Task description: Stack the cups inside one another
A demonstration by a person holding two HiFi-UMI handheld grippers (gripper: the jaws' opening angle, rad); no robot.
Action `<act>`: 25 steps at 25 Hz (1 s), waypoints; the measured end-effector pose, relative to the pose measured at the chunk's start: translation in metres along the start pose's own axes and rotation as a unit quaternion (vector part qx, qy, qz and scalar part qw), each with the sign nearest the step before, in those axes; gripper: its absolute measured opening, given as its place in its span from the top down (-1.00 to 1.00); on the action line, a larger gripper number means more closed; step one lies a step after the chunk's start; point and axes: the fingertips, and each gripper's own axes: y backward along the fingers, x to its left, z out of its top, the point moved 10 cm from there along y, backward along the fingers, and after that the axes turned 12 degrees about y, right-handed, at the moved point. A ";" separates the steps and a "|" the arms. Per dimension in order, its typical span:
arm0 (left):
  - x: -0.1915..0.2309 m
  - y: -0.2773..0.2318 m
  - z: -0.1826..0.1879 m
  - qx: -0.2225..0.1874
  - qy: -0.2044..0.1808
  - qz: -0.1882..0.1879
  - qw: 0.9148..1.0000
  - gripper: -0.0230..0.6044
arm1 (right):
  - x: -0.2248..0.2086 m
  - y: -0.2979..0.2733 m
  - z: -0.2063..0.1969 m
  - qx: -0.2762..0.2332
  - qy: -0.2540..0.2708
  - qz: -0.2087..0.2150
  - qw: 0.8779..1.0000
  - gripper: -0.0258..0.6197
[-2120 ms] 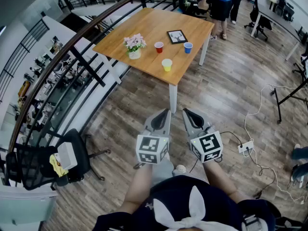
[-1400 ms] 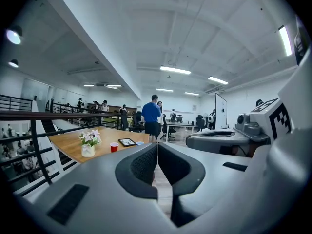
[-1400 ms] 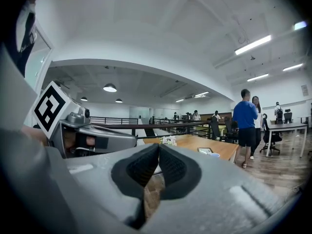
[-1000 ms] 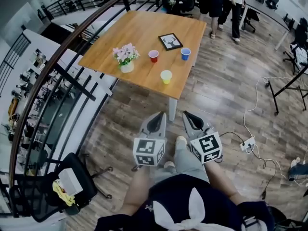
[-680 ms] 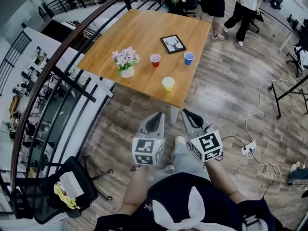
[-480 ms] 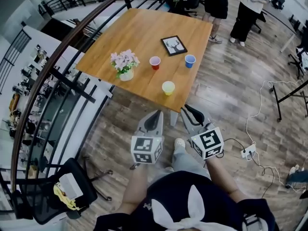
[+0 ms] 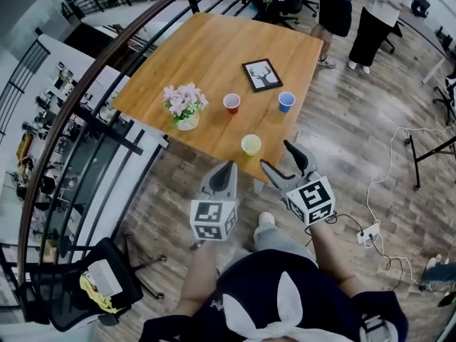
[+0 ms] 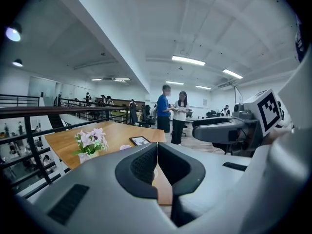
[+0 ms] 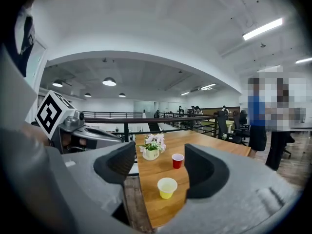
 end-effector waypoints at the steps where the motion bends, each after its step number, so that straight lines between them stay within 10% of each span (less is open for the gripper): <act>1: 0.001 -0.004 0.002 0.000 0.000 0.003 1.000 0.86 | -0.003 -0.004 -0.002 0.002 0.000 0.004 1.000 -0.05; 25: 0.053 -0.083 0.005 0.039 0.021 0.064 0.997 0.86 | -0.028 -0.117 -0.085 0.117 0.004 0.143 0.983 -0.18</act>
